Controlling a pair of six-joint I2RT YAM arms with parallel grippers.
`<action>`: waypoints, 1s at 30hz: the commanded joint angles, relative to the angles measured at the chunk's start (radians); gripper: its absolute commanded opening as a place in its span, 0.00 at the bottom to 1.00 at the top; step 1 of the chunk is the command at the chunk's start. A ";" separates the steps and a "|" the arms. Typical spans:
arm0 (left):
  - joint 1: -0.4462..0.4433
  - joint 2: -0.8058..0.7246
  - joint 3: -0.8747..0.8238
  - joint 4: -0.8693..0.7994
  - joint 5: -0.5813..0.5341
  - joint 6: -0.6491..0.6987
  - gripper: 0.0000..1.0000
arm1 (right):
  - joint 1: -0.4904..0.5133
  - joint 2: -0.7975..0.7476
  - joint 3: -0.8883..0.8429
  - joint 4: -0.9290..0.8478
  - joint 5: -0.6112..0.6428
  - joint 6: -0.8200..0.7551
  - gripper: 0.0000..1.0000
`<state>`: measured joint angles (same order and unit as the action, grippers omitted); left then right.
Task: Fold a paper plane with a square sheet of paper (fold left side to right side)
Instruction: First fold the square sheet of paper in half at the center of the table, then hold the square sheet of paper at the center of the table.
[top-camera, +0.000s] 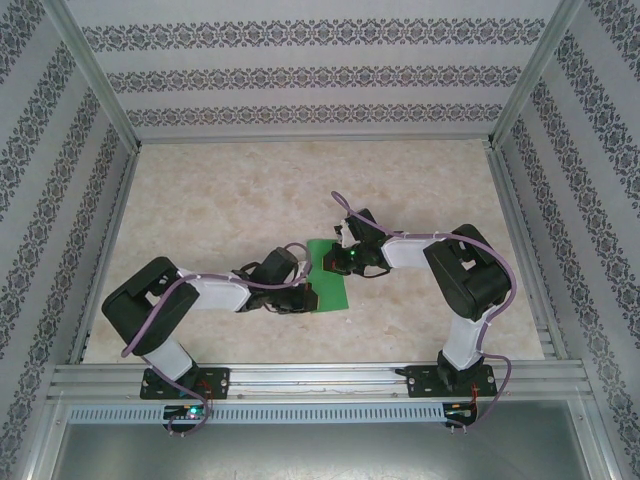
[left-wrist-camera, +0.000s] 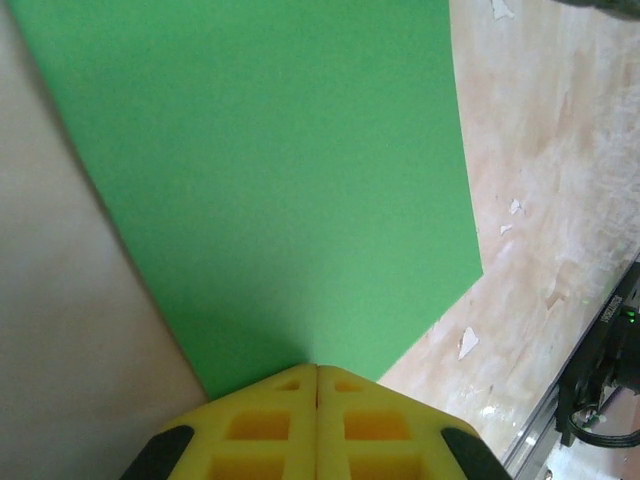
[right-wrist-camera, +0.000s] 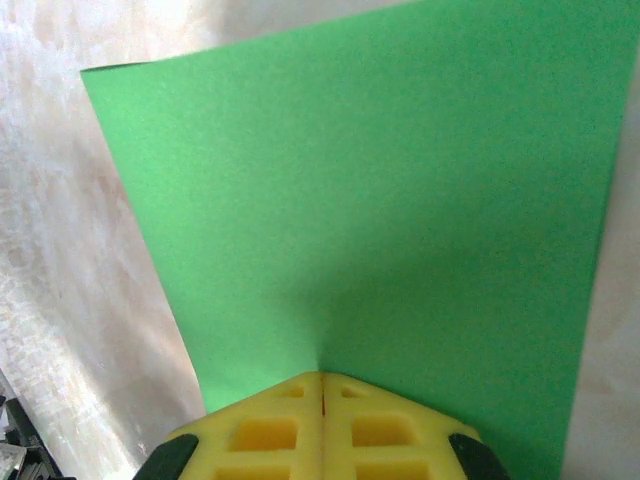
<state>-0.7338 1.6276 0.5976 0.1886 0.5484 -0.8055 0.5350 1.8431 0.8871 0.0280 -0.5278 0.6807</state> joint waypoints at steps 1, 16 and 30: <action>-0.038 -0.022 -0.031 -0.149 0.036 -0.020 0.06 | -0.003 0.057 -0.040 -0.104 0.120 -0.026 0.00; 0.073 -0.037 0.188 -0.280 0.036 0.093 0.06 | 0.003 0.040 -0.042 -0.105 0.112 -0.032 0.00; 0.097 0.194 0.290 -0.223 0.016 0.101 0.03 | 0.010 0.008 -0.032 -0.100 0.075 -0.030 0.00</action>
<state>-0.6411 1.8027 0.8795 -0.0299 0.5819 -0.7246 0.5350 1.8400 0.8871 0.0277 -0.5282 0.6743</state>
